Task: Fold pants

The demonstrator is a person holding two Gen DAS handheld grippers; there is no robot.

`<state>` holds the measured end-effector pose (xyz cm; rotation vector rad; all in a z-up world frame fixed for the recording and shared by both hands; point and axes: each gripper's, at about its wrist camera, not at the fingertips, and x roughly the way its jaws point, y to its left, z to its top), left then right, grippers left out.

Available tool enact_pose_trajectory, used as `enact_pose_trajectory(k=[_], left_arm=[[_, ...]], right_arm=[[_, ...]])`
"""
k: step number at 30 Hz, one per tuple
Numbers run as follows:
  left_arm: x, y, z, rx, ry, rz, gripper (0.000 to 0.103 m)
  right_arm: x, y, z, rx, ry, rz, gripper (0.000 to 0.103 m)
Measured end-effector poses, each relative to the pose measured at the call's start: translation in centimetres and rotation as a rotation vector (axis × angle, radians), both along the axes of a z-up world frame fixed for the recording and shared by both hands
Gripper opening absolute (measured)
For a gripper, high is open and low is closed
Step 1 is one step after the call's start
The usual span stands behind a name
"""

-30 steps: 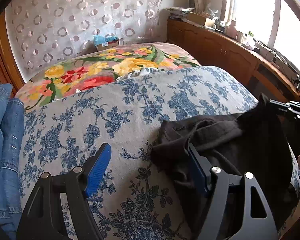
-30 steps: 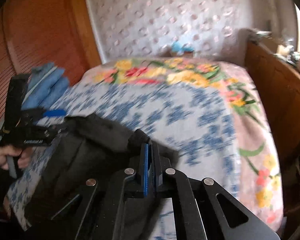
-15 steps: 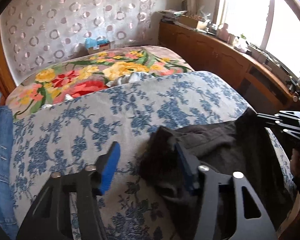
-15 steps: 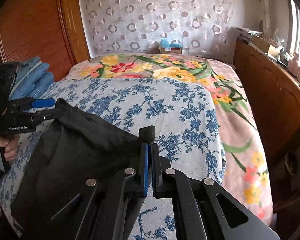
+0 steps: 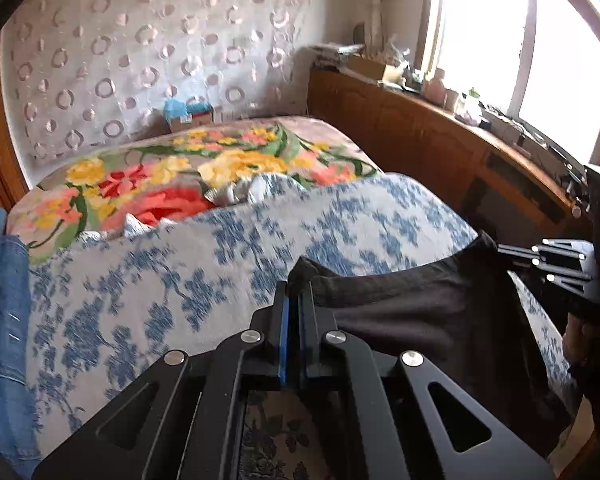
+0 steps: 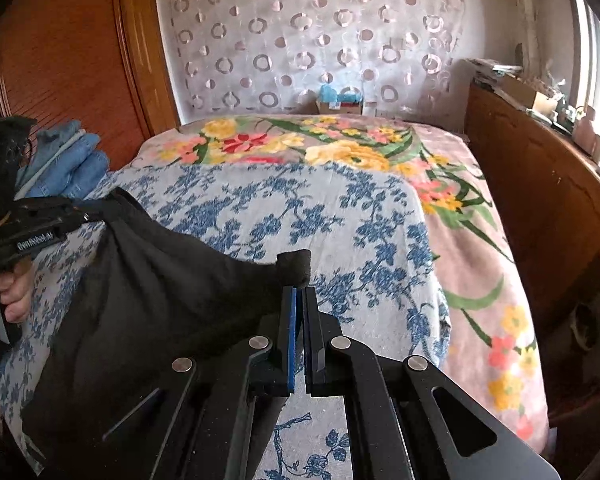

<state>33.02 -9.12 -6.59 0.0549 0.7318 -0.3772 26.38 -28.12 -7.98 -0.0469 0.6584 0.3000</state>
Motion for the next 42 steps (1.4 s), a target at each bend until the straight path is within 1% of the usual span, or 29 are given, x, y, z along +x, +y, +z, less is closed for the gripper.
enact_pose_trajectory(k=[3, 7, 9, 10, 11, 12, 13, 14, 17, 20, 22, 24, 26, 31, 36, 42], left_arm=[[0.4, 0.1, 0.2, 0.016, 0.000, 0.015, 0.005], [0.3, 0.3, -0.3, 0.017, 0.034, 0.022, 0.005], [0.0, 0.4, -0.5, 0.030, 0.047, 0.028, 0.011], [-0.2, 0.4, -0.5, 0.035, 0.051, 0.031, 0.019], [-0.5, 0.4, -0.5, 0.041, 0.050, 0.032, 0.024], [-0.9, 0.4, -0.4, 0.048, 0.042, 0.033, 0.027], [-1.4, 0.4, -0.2, 0.054, 0.031, 0.033, 0.036], [-1.8, 0.5, 0.0, 0.056, 0.022, 0.034, 0.050], [-3.4, 0.7, 0.7, 0.055, 0.002, 0.027, 0.066], [-5.0, 0.8, 1.4, 0.043, -0.013, 0.026, 0.076], [-6.1, 0.9, 1.8, 0.041, -0.019, 0.021, 0.077], [-7.2, 0.8, 2.2, 0.041, -0.028, 0.020, 0.077], [-8.4, 0.8, 2.6, 0.036, -0.039, 0.018, 0.077], [-11.1, 0.7, 3.2, 0.049, -0.060, 0.011, 0.077], [-13.5, 1.1, 3.2, 0.036, -0.060, 0.008, 0.077], [-16.4, 1.4, 1.6, 0.031, -0.034, 0.010, 0.077]], right_arm=[[0.1, 0.2, -0.2, -0.004, 0.005, -0.001, 0.002], [0.2, 0.3, -0.3, 0.007, 0.019, 0.016, 0.002], [0.0, 0.3, 0.0, 0.005, 0.017, 0.013, 0.003], [-0.1, 0.2, 0.2, 0.002, 0.015, 0.011, 0.003], [-0.4, 0.1, 0.3, 0.004, 0.012, 0.013, 0.003], [-0.7, 0.1, 0.5, 0.006, 0.009, 0.016, 0.004], [-1.1, 0.1, 0.7, 0.005, 0.003, 0.015, 0.004], [-1.5, 0.1, 0.9, 0.005, -0.002, 0.016, 0.004], [-3.3, 0.1, 1.4, 0.011, -0.019, 0.021, 0.006], [-5.4, 0.1, 1.8, 0.014, -0.038, 0.022, 0.013], [-6.7, 0.3, 2.1, 0.015, -0.048, 0.026, 0.020], [-7.8, 0.4, 2.1, 0.015, -0.055, 0.024, 0.034], [-8.8, 0.4, 2.1, 0.019, -0.057, 0.020, 0.042], [-11.2, 0.4, 1.7, 0.017, -0.053, 0.010, 0.044], [-13.3, 0.3, 1.5, 0.021, -0.045, -0.006, 0.044], [-15.4, 0.4, 0.6, 0.037, -0.027, -0.015, 0.044]])
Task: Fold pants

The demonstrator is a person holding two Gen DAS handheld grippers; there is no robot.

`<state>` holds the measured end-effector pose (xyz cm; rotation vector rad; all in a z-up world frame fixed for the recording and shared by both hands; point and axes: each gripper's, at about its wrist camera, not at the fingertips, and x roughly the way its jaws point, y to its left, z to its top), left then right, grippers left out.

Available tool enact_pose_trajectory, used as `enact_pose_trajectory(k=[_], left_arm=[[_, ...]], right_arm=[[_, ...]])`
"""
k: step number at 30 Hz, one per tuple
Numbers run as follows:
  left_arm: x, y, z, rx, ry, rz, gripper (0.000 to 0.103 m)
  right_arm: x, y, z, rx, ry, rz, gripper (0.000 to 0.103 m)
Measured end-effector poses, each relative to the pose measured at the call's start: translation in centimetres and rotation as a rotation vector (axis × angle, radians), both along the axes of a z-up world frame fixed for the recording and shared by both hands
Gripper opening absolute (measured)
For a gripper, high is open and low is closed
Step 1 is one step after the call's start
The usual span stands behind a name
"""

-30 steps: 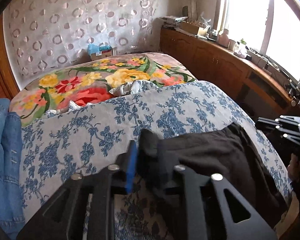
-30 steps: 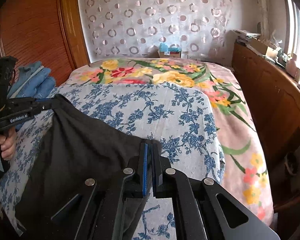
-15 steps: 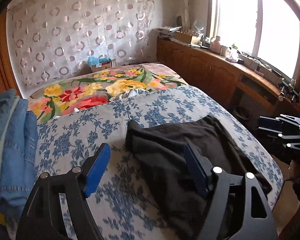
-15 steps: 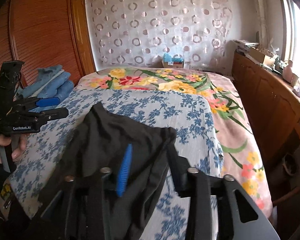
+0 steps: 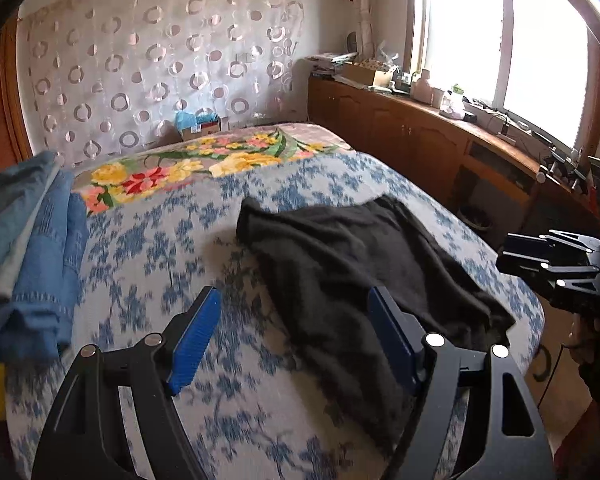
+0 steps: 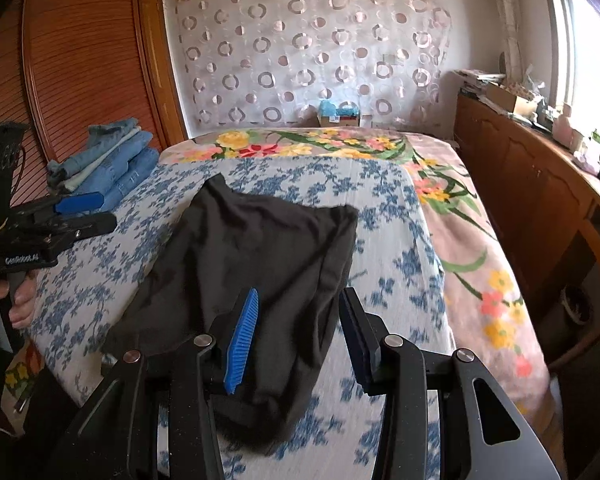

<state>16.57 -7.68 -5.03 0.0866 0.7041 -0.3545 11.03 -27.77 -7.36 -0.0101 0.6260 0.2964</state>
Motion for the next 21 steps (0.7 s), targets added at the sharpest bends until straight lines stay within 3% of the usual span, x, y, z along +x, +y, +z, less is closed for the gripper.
enact_pose_trajectory(k=[12, 21], left_arm=[[-5.5, -1.5, -3.6, 0.027, 0.055, -0.056, 0.076], [-6.6, -3.1, -5.5, 0.015, 0.114, -0.110, 0.042]], right_arm=[[-1.5, 0.1, -3.1, -0.009, 0.068, -0.027, 0.044], [-1.4, -0.5, -4.6, 0.015, 0.099, -0.045, 0.044]])
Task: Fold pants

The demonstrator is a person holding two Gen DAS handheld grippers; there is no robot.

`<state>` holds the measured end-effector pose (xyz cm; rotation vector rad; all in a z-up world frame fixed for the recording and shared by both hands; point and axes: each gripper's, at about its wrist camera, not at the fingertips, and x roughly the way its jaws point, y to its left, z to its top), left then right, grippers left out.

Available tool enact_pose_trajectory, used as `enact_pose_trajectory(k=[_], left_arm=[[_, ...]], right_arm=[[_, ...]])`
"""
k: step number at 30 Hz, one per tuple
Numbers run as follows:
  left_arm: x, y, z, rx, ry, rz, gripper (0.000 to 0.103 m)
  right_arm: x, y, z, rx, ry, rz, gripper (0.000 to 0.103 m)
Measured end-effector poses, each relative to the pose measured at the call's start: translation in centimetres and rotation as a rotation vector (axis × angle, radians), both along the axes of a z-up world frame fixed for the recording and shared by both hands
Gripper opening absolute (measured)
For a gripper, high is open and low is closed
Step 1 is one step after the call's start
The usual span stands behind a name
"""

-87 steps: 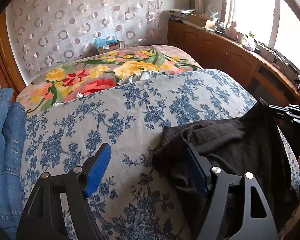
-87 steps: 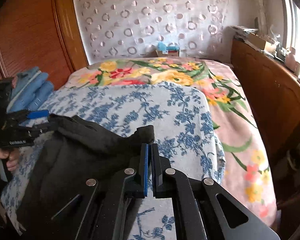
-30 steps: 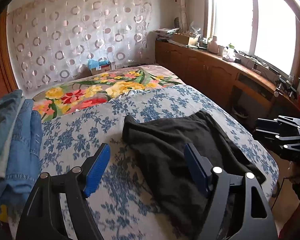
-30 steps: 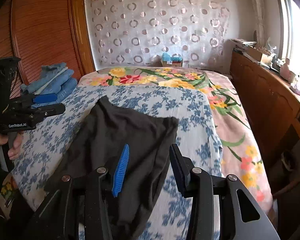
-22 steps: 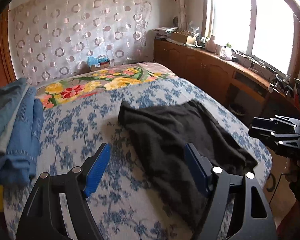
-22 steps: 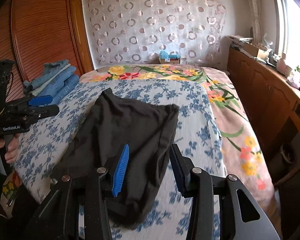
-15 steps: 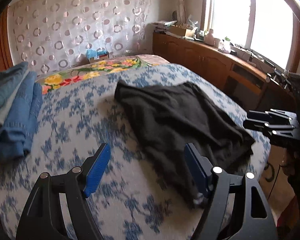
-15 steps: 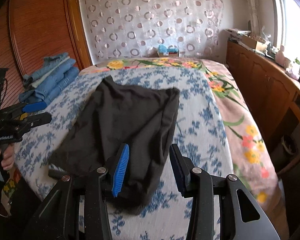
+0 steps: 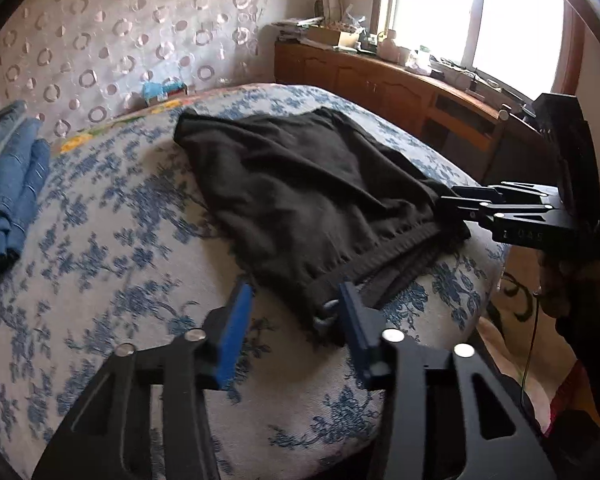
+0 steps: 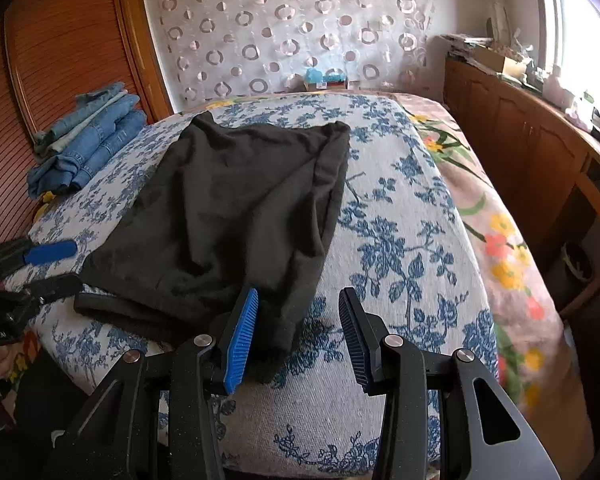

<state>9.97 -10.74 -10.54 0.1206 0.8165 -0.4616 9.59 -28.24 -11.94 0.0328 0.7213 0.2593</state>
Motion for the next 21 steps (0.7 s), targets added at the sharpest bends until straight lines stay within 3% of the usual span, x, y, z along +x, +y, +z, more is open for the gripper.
enact_pose_trajectory(k=[9, 13, 21], left_arm=[[0.7, -0.9, -0.1, -0.022, 0.002, -0.007, 0.032], [0.8, -0.9, -0.1, -0.030, 0.007, -0.004, 0.011], [-1.2, 0.1, 2.1, -0.090, -0.048, -0.002, 0.006]], right_arm=[[-0.2, 0.0, -0.7, 0.018, -0.022, -0.009, 0.044], [-0.5, 0.1, -1.0, 0.016, -0.043, -0.014, 0.044], [-0.9, 0.5, -1.3, -0.024, -0.073, -0.015, 0.044]])
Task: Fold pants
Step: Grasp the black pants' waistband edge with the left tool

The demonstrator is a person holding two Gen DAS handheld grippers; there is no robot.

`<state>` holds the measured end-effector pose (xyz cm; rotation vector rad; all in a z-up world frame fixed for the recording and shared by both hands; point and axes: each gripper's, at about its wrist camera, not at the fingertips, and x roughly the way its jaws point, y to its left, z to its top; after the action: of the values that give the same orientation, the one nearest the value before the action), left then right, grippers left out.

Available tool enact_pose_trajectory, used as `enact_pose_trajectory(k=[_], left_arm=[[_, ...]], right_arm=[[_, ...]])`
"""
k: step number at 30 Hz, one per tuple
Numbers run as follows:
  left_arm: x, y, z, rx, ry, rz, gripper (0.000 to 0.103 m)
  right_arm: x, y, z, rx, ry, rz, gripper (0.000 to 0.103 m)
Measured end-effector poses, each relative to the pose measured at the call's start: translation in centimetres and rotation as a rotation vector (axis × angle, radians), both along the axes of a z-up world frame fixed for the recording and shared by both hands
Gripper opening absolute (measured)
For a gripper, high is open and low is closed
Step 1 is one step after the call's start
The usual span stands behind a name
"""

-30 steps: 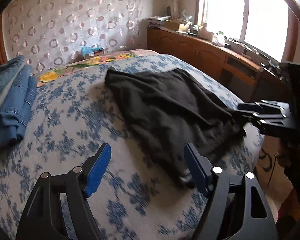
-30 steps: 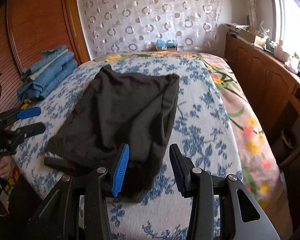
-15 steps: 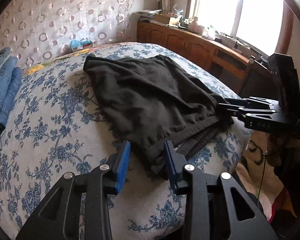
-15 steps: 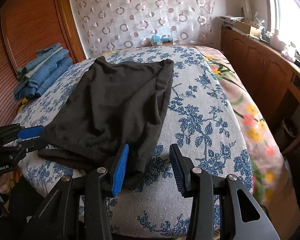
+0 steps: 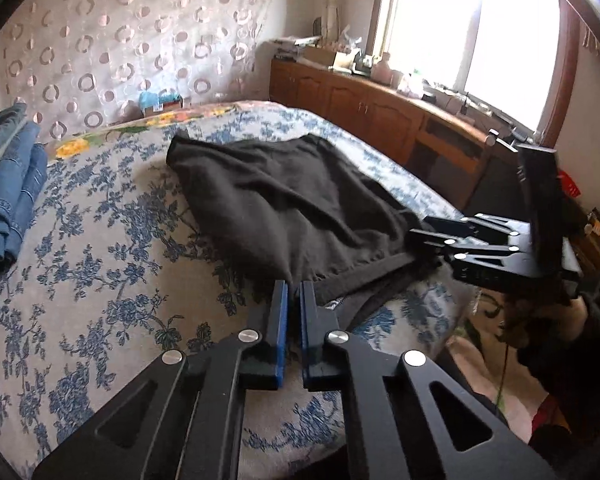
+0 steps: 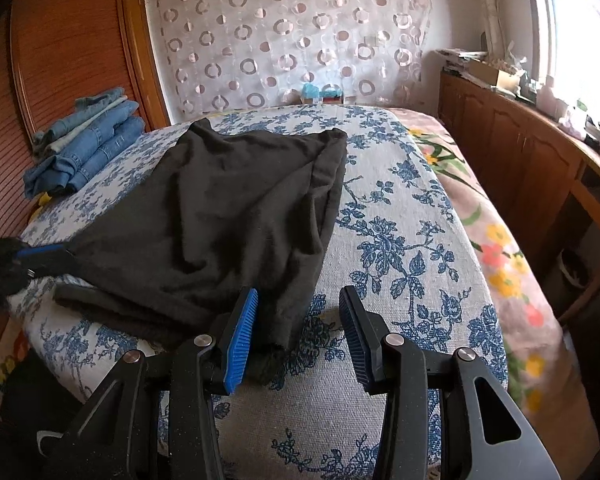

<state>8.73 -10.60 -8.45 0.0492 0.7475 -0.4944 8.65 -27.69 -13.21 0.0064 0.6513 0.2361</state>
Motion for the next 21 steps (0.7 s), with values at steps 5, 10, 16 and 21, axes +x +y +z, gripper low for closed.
enact_pose_trajectory(k=[5, 10, 16, 21], left_arm=[[-0.6, 0.1, -0.3, 0.005, 0.009, 0.001, 0.006], [-0.1, 0.5, -1.8, 0.019, 0.048, 0.019, 0.006], [0.3, 0.4, -2.9, 0.035, 0.071, 0.032, 0.006], [0.3, 0.4, -3.1, 0.026, 0.077, 0.034, 0.006]], right_arm=[[0.4, -0.6, 0.3, 0.035, 0.020, 0.000, 0.044], [0.1, -1.0, 0.9, 0.066, 0.028, -0.009, 0.044], [-1.0, -0.4, 1.5, 0.060, 0.022, 0.014, 0.031], [-1.1, 0.1, 1.5, 0.042, 0.023, 0.042, 0.008]])
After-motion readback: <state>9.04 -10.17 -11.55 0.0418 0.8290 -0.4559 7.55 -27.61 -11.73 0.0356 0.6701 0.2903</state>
